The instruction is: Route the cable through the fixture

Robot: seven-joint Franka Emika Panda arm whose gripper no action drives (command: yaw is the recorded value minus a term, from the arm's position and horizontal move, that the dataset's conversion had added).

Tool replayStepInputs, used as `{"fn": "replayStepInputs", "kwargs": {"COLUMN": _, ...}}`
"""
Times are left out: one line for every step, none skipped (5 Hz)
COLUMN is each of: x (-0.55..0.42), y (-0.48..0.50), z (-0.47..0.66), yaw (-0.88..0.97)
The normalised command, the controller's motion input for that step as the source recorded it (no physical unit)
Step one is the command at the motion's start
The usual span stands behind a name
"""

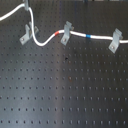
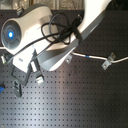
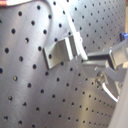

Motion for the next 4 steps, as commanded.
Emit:
{"fn": "replayStepInputs", "kwargs": {"x": -0.252, "y": 0.279, "z": 0.16, "yaw": 0.18}}
{"fn": "replayStepInputs", "kwargs": {"x": -0.209, "y": 0.252, "z": 0.15, "yaw": 0.19}}
{"fn": "replayStepInputs", "kwargs": {"x": 0.080, "y": -0.046, "z": 0.00, "yaw": 0.00}}
{"fn": "replayStepInputs", "kwargs": {"x": 0.222, "y": -0.163, "z": -0.11, "yaw": 0.00}}
